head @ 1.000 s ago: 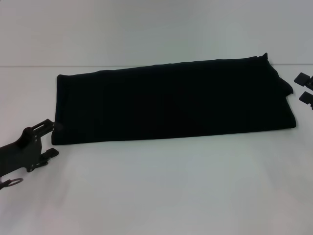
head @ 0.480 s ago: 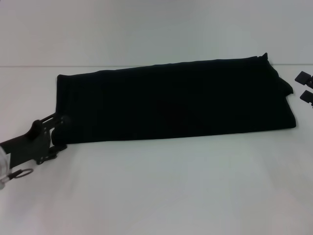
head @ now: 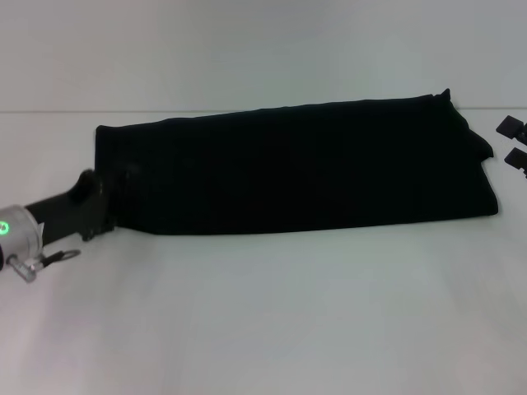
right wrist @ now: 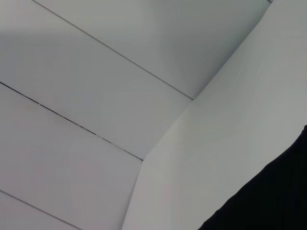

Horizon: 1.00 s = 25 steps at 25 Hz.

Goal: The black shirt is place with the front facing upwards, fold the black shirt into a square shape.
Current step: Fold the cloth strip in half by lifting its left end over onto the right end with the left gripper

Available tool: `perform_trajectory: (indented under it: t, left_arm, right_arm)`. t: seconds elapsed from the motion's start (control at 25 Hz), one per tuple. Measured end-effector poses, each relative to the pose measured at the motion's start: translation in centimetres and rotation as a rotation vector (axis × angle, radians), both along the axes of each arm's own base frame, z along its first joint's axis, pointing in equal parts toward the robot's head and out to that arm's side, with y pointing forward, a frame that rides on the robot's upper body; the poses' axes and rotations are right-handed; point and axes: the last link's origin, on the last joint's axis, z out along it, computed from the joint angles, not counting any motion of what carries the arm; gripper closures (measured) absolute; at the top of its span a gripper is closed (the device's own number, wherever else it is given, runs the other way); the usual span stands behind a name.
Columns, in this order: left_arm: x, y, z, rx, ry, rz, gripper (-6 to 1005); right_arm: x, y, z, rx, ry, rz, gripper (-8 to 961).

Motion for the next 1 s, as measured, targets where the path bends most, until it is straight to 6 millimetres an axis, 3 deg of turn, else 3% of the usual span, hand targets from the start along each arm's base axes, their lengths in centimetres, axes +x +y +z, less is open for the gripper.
perform_trajectory:
  t: [0.2, 0.64, 1.0]
  left_arm:
    - [0.8, -0.1, 1.0, 0.076, -0.029, -0.098, 182]
    - [-2.1, -3.6, 1.3, 0.014, -0.074, 0.009, 192]
    - [-2.4, -2.5, 0.9, -0.017, -0.005, 0.062, 201]
  right_arm:
    - [0.0, 0.0, 0.0, 0.000, 0.003, -0.003, 27]
    - [0.1, 0.1, -0.1, 0.002, 0.005, -0.009, 27]
    - [0.3, 0.1, 0.0, 0.012, 0.003, -0.023, 27]
